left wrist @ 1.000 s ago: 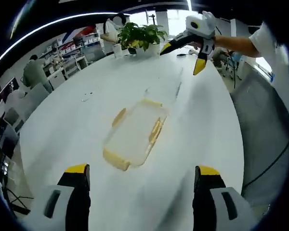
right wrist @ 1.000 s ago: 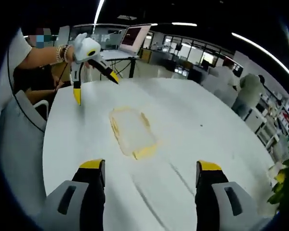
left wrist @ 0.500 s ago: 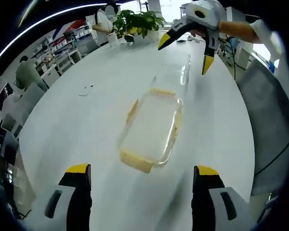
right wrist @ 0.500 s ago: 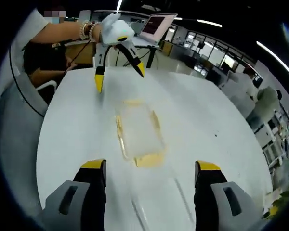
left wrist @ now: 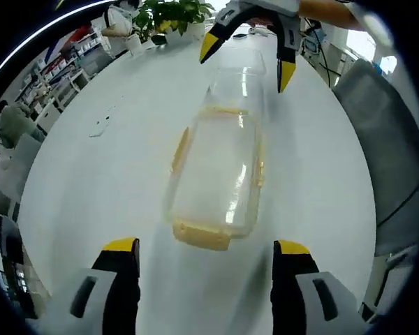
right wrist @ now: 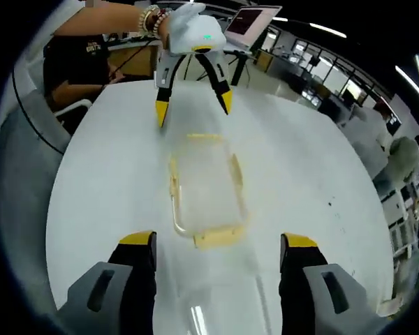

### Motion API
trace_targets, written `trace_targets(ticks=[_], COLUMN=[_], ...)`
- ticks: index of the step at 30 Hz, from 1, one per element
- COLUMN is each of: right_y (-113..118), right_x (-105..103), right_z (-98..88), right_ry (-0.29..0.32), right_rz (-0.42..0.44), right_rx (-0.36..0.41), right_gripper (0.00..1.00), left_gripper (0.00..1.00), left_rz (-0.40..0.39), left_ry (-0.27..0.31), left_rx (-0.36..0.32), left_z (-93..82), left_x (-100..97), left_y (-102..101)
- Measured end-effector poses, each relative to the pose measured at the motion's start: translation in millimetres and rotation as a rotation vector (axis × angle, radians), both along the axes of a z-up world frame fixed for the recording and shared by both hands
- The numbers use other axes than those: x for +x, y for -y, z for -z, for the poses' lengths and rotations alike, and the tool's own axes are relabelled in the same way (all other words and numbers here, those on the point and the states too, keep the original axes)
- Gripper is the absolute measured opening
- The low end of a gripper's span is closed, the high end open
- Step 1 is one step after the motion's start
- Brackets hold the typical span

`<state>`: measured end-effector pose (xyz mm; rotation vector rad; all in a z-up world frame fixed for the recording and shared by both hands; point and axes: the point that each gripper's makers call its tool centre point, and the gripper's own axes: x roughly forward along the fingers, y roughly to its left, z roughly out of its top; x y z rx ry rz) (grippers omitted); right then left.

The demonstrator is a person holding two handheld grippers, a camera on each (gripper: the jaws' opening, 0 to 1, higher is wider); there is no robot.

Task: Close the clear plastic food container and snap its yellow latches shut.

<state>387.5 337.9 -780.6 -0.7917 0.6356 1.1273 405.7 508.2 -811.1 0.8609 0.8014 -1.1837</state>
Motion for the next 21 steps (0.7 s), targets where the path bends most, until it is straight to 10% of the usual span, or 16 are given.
trace_targets(ticks=[21], right_y=[-13.0], right_x=[6.9], right_z=[47.2], right_ry=[-0.152], right_rz=[-0.094], right_rx=[-0.121], right_gripper=[0.64], left_gripper=[0.62], left_rz=[0.147], left_ry=[-0.065], left_rx=[0.081], left_z=[26.6], left_x=[7.1], left_y=[2.7])
